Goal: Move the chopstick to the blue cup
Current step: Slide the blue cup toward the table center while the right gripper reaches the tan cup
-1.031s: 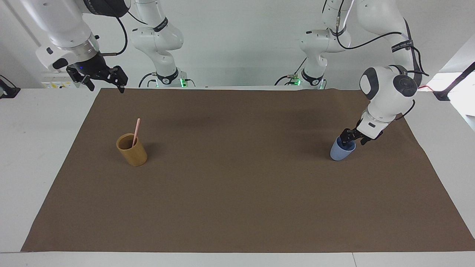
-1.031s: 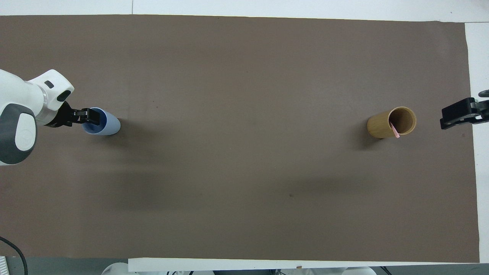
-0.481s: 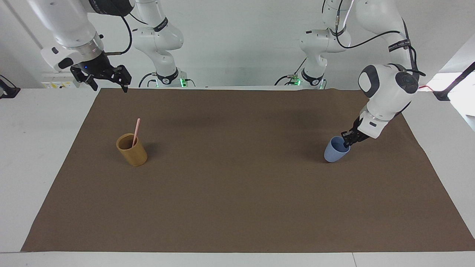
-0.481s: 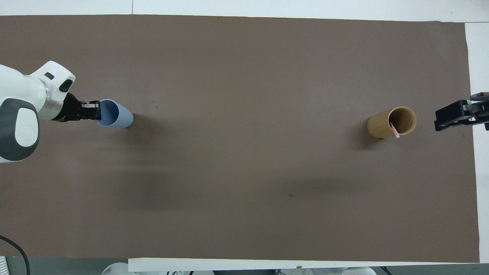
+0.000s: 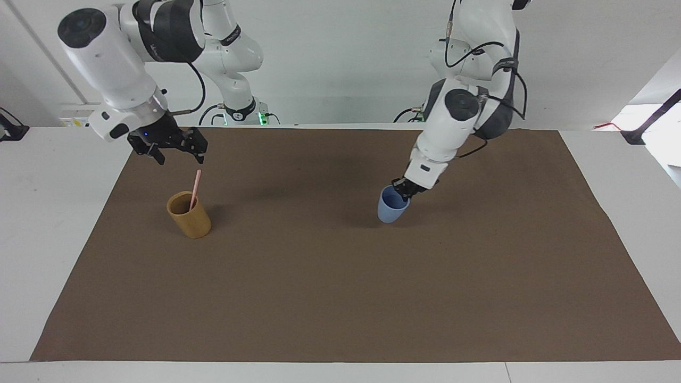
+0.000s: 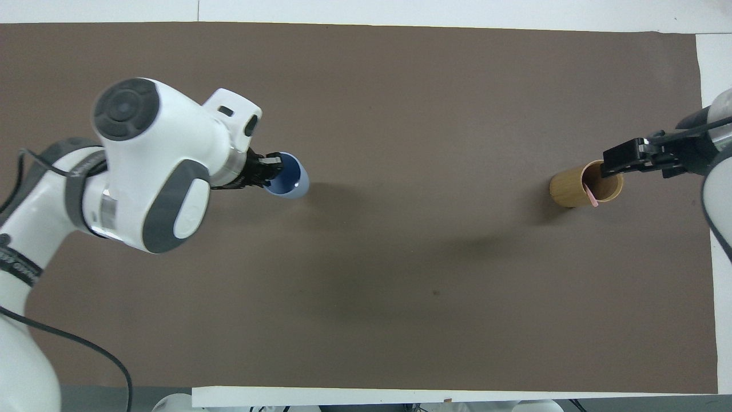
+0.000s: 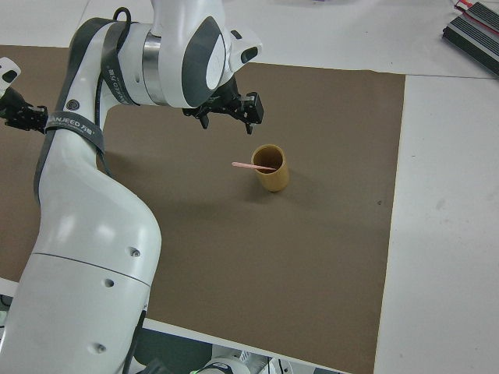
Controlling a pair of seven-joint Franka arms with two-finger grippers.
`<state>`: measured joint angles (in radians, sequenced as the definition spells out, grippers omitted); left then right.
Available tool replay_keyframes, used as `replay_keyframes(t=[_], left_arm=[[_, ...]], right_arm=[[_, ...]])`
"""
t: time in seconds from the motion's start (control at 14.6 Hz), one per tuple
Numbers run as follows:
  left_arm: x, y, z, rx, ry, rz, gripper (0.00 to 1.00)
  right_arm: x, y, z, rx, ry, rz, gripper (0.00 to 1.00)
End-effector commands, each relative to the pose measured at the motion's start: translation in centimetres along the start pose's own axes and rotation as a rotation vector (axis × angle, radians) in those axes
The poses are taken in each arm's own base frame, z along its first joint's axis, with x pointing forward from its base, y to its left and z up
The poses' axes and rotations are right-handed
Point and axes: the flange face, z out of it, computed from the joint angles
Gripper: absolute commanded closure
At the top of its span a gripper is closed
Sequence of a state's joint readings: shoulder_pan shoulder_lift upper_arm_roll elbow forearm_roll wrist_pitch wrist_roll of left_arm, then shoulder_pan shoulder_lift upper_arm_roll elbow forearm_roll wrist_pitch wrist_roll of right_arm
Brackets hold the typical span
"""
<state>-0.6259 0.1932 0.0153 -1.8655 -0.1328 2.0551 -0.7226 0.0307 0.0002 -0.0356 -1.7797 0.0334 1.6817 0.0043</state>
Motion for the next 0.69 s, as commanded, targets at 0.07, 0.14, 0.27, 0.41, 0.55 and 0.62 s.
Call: replay_keyframes(t=[0.07,0.14,0.27,0.41,0.55,0.62], left_arm=[[-0.1,5.9,4.7,0.05,0.026,-0.054,1.0],[0.0,5.8,5.0,0.042,0.033,-0.056,1.0],[0.1,5.7,5.1,0.042,0.031,-0.063,0.98],[0.2,5.3,5.9,0.043,0.032,-0.08,0.19],[0.1,5.3,5.7,0.048,0.028,-0.1,0.0],[0.1,5.3,5.6,0.052,0.022,-0.102,0.0]], right_arm=[[-0.8,0.2,5.9,0.018,-0.012,-0.049,0.13],[-1.1,0.1,6.4,0.019,-0.025,-0.051,0.17],[-1.8,0.0,7.4,0.019,-0.053,-0.054,0.26],[-2.4,0.1,7.8,0.018,-0.093,-0.053,0.32],[-2.6,0.3,7.9,0.005,-0.113,-0.058,0.36],[-2.7,0.4,7.9,0.0,-0.115,-0.06,0.38]])
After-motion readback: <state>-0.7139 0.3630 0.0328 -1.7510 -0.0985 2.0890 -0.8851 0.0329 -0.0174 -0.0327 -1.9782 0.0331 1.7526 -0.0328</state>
